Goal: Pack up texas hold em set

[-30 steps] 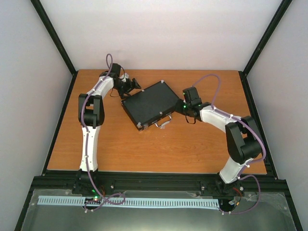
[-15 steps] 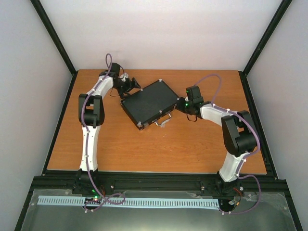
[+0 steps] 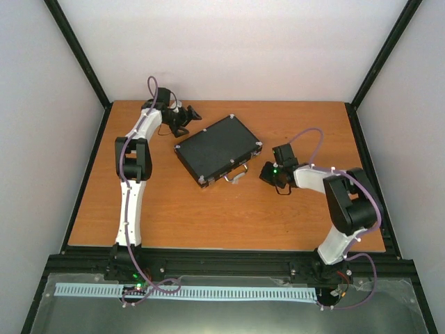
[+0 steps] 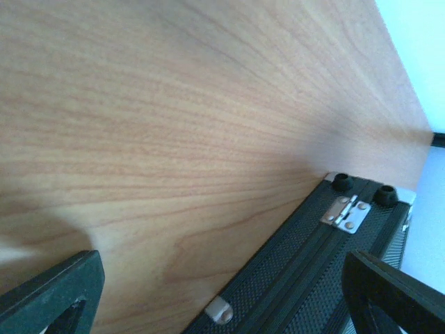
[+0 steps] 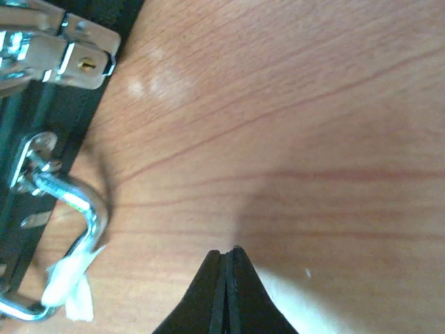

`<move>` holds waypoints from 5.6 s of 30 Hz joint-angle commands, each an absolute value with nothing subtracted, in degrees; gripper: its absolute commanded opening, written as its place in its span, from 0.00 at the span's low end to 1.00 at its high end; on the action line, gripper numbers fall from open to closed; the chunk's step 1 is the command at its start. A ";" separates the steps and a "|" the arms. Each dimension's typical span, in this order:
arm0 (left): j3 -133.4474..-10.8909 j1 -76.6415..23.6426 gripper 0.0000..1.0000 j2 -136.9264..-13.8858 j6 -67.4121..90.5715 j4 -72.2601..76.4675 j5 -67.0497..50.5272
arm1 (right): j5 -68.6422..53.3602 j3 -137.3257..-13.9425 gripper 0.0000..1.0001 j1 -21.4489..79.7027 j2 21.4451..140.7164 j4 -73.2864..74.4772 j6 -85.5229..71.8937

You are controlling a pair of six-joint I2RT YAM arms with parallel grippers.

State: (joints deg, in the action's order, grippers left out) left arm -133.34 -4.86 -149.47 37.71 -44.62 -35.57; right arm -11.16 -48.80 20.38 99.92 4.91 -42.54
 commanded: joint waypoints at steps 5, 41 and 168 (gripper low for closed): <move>-139.13 -4.81 0.97 -157.59 45.91 -40.31 -37.52 | -7.94 -52.21 0.03 20.56 91.02 10.62 -40.46; -135.23 -4.91 0.97 -157.42 41.99 -43.01 -39.60 | -9.03 -65.90 0.03 20.48 112.65 8.08 -42.67; -117.62 0.79 1.00 -116.03 15.18 -64.34 -6.88 | 0.66 -72.43 1.00 12.22 88.86 35.51 -18.96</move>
State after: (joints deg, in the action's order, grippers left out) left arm -121.58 1.72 -118.67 18.90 -61.54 -13.45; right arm -2.20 -74.87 12.25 93.45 33.01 -23.11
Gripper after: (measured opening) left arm 0.998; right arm 1.000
